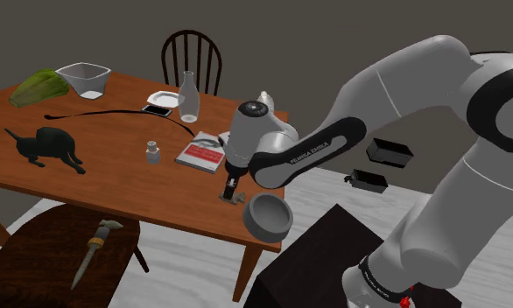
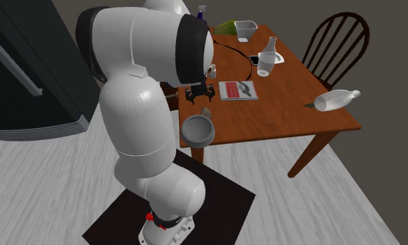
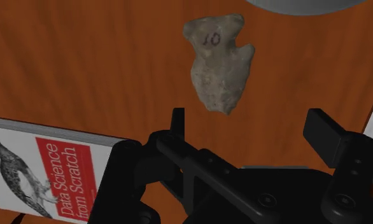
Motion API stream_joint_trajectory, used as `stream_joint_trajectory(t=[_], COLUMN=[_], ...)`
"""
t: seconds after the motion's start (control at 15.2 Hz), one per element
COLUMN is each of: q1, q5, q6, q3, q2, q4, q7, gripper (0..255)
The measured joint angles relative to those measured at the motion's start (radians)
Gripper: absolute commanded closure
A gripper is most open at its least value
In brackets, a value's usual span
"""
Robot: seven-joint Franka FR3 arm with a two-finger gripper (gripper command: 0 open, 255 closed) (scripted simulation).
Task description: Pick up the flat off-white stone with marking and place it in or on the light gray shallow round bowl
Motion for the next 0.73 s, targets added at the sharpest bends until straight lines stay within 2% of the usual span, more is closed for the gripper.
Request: stream_joint_trajectory(t=[0.73], q1=[-0.004], q5=[-0.111], q6=[0.1], q3=[-0.055], q2=[0.159], q4=[0.002], q7=[0.091], gripper=[0])
